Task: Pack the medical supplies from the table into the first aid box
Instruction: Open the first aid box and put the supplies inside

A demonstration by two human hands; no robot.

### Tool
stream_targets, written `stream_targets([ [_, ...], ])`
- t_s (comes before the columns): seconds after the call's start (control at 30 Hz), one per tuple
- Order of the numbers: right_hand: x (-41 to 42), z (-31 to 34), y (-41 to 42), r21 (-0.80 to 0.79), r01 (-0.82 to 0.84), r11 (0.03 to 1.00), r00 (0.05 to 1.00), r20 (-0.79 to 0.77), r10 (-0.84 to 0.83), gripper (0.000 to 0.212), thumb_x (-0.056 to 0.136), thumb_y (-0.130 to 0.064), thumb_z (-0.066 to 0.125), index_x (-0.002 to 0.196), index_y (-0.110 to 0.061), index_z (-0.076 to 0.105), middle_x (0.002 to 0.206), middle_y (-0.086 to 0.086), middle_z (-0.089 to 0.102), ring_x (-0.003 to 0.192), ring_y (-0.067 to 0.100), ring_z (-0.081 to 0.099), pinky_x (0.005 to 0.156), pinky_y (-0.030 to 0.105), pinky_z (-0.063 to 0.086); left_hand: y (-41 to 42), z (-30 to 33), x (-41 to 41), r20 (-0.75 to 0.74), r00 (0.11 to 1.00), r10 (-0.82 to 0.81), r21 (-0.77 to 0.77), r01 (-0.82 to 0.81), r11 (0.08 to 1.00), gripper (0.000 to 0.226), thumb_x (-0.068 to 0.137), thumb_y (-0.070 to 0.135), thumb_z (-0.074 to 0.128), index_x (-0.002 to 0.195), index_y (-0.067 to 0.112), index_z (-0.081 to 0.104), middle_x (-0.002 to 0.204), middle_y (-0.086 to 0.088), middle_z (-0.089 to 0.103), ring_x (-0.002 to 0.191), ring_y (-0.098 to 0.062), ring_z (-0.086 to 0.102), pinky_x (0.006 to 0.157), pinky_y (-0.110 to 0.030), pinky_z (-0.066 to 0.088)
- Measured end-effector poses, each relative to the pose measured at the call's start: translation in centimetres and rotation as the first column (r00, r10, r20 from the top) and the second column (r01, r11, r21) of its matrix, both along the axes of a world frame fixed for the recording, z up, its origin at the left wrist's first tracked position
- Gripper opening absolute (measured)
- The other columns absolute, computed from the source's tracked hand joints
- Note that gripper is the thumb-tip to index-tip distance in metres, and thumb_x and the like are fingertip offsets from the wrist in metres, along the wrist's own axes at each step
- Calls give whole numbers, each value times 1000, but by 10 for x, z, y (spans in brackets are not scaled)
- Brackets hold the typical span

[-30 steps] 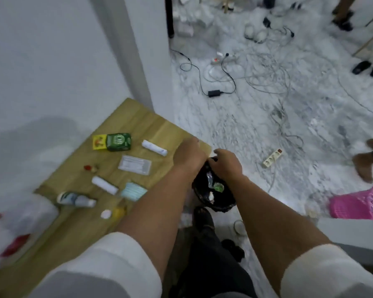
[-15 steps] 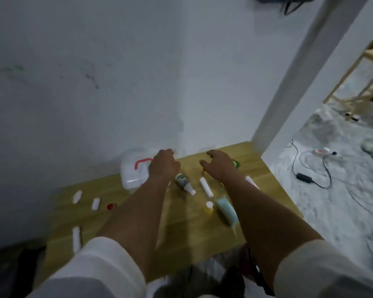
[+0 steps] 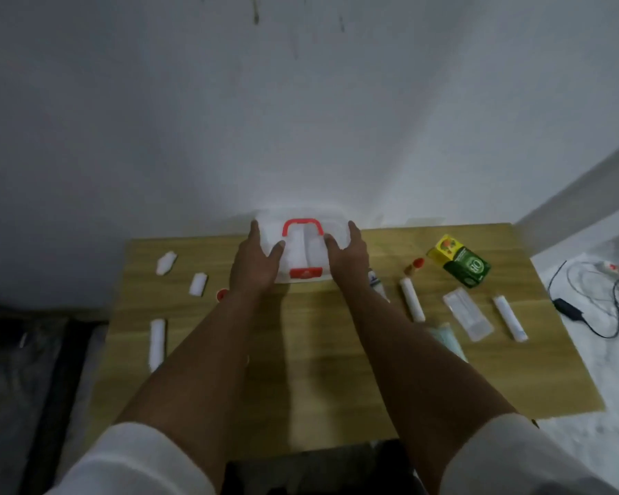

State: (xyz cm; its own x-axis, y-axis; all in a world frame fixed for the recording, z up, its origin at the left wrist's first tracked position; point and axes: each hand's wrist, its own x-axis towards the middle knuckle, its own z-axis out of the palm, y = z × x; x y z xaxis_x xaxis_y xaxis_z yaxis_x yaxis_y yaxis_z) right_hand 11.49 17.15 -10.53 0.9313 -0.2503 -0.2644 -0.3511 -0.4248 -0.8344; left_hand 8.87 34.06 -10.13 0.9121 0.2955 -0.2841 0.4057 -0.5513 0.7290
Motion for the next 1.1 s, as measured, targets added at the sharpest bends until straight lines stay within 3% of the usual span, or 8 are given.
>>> stream_targets([
  [0.1, 0, -19, 4, 92, 87, 992, 993, 74, -94, 70, 95, -43, 64, 156, -22, 36, 152, 14, 45, 139, 33, 46, 111, 46, 42, -4, -9, -1, 58, 997, 53, -51, -50, 997, 76, 102, 50, 51, 164, 27, 12, 161, -9, 38, 144, -32, 40, 110, -44, 39],
  [0.33, 5, -33, 1, 169, 93, 981, 979, 164, -122, 67, 97, -35, 66, 156, -19, 38, 158, 10, 39, 144, 28, 40, 110, 30, 34, -2, -25, 4, 119, 992, 52, -26, -49, 998, 77, 102, 52, 50, 164, 25, 14, 167, -7, 28, 150, -31, 30, 116, -42, 31],
  [0.5, -6, -31, -4, -1, -19, 1000, 985, 173, 19, 66, 102, -36, 54, 157, -7, 30, 159, 16, 37, 146, 32, 36, 114, 37, 33, 1, -33, -5, 196, 980, 21, 30, -27, 999, 80, 101, 53, 51, 164, 18, 17, 169, -7, 21, 153, -30, 24, 119, -41, 26],
  [0.63, -51, -16, -13, -155, -79, 985, 988, 122, 99, 46, 107, -28, 41, 136, 7, 48, 143, 23, 51, 135, 38, 43, 111, 39, 35, 0, -30, -41, 181, 983, -8, 87, -8, 996, 80, 100, 52, 54, 162, 14, 22, 168, -11, 23, 149, -35, 30, 114, -49, 39],
  [0.77, -110, -14, -17, -243, -78, 967, 983, 144, 116, 41, 105, -24, 45, 142, -6, 39, 146, 23, 42, 132, 40, 47, 103, 41, 41, -10, -18, -93, 130, 991, -9, 46, 3, 999, 80, 97, 47, 62, 160, 14, 27, 161, -15, 33, 133, -40, 47, 97, -52, 54],
  [0.97, -180, -27, -30, -329, -33, 944, 940, 311, 141, 31, 102, -26, 51, 129, -12, 49, 134, 17, 49, 115, 37, 60, 82, 36, 44, -31, -6, -160, 133, 988, -84, 174, 60, 983, 78, 97, 43, 65, 157, 6, 31, 160, -19, 36, 136, -41, 46, 102, -51, 51],
  [1.1, -203, -24, -48, -384, -99, 918, 925, 304, 226, 30, 101, -24, 47, 127, -11, 54, 126, 16, 57, 113, 37, 58, 84, 41, 47, -36, -7, -184, 124, 989, -85, 151, 66, 986, 77, 94, 48, 67, 153, 5, 40, 152, -19, 47, 127, -39, 54, 98, -49, 53],
])
